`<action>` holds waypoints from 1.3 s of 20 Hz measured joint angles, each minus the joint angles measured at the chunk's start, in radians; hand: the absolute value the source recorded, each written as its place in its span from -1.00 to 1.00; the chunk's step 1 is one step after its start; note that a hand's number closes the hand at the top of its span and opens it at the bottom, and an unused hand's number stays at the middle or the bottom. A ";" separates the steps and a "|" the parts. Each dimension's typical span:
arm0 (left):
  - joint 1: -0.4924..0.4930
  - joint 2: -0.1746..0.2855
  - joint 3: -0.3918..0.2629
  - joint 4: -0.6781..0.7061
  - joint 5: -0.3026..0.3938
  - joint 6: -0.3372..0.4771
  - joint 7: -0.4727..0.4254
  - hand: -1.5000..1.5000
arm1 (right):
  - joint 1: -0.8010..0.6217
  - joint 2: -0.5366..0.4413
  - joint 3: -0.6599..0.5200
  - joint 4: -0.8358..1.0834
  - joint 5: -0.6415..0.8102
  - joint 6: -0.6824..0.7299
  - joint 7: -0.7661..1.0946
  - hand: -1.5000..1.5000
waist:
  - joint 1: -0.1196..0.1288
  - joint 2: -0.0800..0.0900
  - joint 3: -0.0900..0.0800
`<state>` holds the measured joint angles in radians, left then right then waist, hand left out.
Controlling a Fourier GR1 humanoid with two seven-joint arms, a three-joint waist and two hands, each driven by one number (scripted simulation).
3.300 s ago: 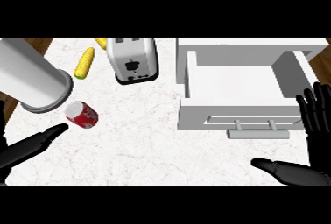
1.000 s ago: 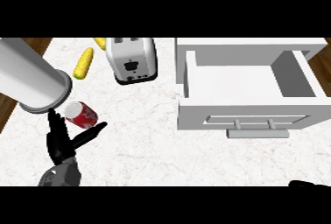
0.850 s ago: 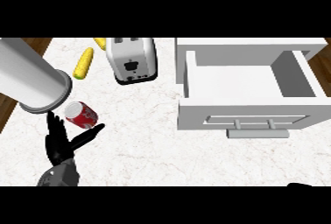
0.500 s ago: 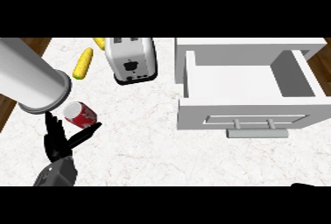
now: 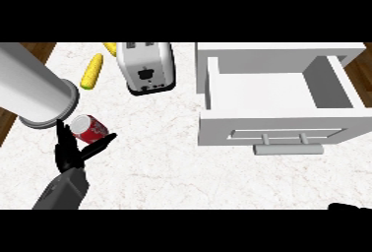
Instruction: Pick up the can, place it into the drawer and close the drawer
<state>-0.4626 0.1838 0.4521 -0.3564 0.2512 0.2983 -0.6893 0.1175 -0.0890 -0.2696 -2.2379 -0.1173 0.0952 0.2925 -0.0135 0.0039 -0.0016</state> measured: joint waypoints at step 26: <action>-0.201 -0.037 -0.136 0.140 -0.093 -0.313 -0.054 1.00 | -0.023 -0.012 -0.041 0.022 -0.003 0.011 -0.024 -1.00 | -0.012 0.002 0.000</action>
<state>-0.6634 0.1473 0.3161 -0.2168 0.1583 -0.0146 -0.7437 0.0948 -0.1013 -0.3103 -2.2159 -0.1201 0.1061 0.2688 -0.0253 0.0056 -0.0015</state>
